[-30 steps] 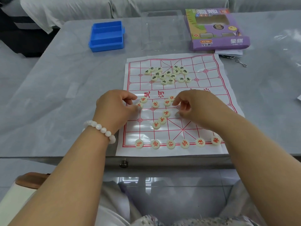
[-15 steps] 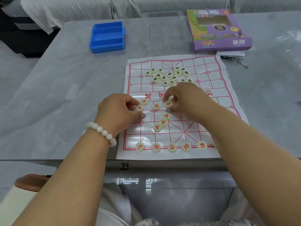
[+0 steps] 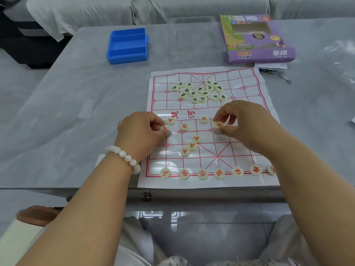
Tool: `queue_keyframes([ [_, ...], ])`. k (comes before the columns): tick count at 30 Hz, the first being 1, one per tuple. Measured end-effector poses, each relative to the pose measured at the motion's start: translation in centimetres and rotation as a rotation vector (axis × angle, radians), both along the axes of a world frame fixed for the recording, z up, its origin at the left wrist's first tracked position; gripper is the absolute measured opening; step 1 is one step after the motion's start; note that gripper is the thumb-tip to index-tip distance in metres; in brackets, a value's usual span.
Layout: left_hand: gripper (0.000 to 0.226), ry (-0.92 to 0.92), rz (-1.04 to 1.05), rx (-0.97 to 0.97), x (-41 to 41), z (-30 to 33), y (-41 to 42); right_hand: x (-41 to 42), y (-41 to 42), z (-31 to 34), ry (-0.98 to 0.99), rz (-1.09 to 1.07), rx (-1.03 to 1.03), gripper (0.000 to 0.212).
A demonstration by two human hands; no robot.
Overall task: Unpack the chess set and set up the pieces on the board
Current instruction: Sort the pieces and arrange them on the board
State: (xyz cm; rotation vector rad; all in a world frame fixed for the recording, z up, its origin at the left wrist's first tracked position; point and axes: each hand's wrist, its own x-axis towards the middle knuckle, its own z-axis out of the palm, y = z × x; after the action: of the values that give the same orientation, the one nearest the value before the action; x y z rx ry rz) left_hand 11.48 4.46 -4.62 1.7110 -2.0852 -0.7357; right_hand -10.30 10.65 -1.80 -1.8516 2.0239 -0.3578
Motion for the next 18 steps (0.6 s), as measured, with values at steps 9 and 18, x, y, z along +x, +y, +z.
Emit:
queue_keyframes([
  [9, 0.017, 0.026, -0.074, -0.008, 1.9, 1.6, 1.8, -8.0, 8.4, 1.1, -0.113, -0.194, 0.078, 0.023],
  [18, 0.017, -0.02, -0.119, 0.08, 2.8, 2.2, 4.7, -9.6, 11.5, -0.7, -0.054, -0.125, 0.086, 0.032],
])
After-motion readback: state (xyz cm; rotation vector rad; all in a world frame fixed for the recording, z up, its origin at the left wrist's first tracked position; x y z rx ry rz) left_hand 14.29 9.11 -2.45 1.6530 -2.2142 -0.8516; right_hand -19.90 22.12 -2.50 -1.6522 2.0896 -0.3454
